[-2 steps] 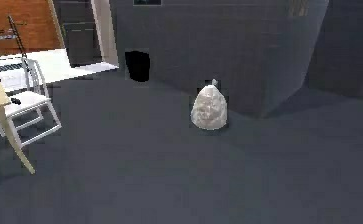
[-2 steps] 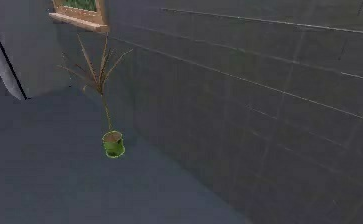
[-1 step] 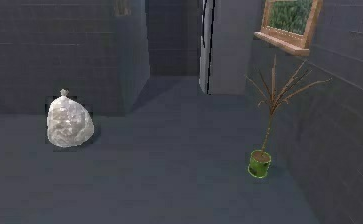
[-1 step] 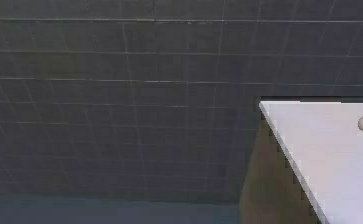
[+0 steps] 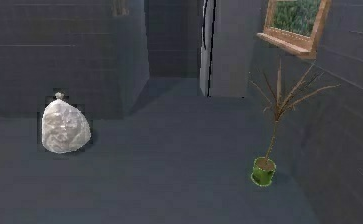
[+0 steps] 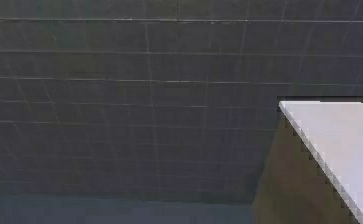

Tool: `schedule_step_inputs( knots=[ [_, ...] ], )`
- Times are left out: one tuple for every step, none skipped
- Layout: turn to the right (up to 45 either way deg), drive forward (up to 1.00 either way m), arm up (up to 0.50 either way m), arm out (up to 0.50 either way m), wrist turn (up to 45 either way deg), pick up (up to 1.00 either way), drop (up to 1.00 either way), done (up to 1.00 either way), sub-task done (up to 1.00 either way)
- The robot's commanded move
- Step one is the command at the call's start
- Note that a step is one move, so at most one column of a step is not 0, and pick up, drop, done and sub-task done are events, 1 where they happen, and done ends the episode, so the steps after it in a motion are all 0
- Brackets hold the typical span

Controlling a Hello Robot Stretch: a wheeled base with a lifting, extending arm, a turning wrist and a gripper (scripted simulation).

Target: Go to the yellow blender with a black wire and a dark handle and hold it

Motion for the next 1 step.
schedule_step_inputs(
  knots=[
    [-45.0,0.00,0.00,0.00,0.0,0.00,0.00,0.00,0.00]
  ],
)
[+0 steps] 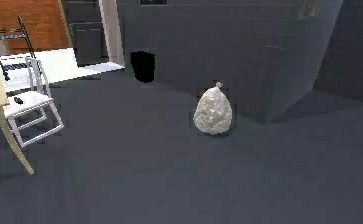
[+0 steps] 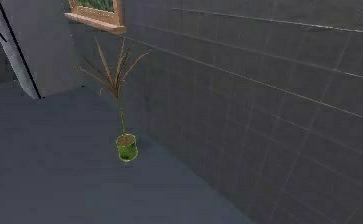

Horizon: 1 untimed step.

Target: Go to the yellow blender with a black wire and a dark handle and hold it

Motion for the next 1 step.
schedule_step_inputs(
  knots=[
    [-15.0,0.00,0.00,0.00,0.0,0.00,0.00,0.00,0.00]
  ],
)
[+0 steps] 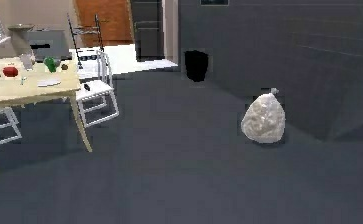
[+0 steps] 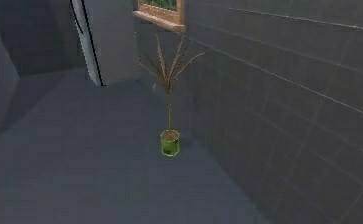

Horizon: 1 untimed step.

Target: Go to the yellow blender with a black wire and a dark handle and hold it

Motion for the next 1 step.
schedule_step_inputs(
  knots=[
    [0.0,0.10,0.00,0.00,0.0,0.00,0.00,0.00,0.00]
  ],
)
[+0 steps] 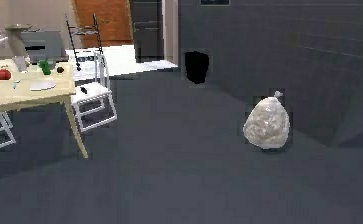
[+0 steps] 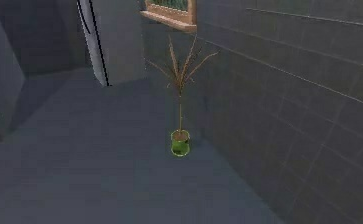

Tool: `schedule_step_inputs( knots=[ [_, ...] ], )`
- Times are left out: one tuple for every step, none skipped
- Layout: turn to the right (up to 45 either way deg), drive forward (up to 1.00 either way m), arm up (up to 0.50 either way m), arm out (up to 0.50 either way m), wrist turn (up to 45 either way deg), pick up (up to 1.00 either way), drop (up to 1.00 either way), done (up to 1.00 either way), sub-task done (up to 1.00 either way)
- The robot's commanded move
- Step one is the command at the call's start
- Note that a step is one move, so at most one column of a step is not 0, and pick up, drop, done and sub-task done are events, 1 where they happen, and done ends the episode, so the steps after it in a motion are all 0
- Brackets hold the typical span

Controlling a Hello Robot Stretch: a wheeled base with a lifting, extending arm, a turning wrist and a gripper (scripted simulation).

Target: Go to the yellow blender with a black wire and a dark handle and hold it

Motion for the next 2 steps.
schedule_step_inputs(
  knots=[
    [45.0,0.00,0.00,0.00,0.0,0.00,0.00,0.00,0.00],
    [45.0,0.00,0.00,0.00,0.0,0.00,0.00,0.00,0.00]
  ],
)
